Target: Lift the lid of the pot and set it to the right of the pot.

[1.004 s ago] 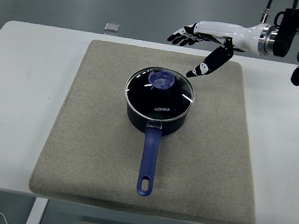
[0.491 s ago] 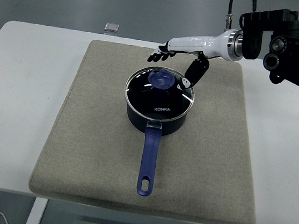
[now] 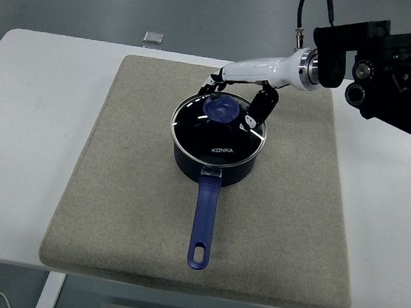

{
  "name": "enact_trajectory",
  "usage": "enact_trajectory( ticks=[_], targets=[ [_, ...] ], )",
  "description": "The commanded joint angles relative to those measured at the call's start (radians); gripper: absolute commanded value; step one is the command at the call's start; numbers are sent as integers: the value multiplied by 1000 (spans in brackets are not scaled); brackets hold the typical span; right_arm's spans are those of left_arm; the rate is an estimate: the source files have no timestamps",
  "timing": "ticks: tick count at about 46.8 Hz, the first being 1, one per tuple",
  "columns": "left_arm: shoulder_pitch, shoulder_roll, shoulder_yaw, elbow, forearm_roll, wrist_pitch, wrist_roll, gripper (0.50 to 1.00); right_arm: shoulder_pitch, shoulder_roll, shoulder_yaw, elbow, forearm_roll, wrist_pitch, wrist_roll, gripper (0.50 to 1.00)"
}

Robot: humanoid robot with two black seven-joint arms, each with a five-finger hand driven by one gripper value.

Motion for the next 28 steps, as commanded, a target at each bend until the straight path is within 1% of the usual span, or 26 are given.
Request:
enact_trajectory(
  ticks=[1, 21, 26, 28],
  targets=[
    [0, 0, 0, 0, 0, -1, 0, 1000, 0, 3, -2, -1, -4, -7, -1, 899],
    [0, 0, 0, 0, 0, 0, 0, 1000, -1, 25, -5, -19, -6, -7, -1, 889],
    [0, 0, 0, 0, 0, -1, 0, 1000, -1, 25, -5, -19, -6, -7, -1, 862],
    [0, 0, 0, 0, 0, 0, 0, 1000, -1, 25, -8, -19, -6, -7, -1, 840]
  ],
)
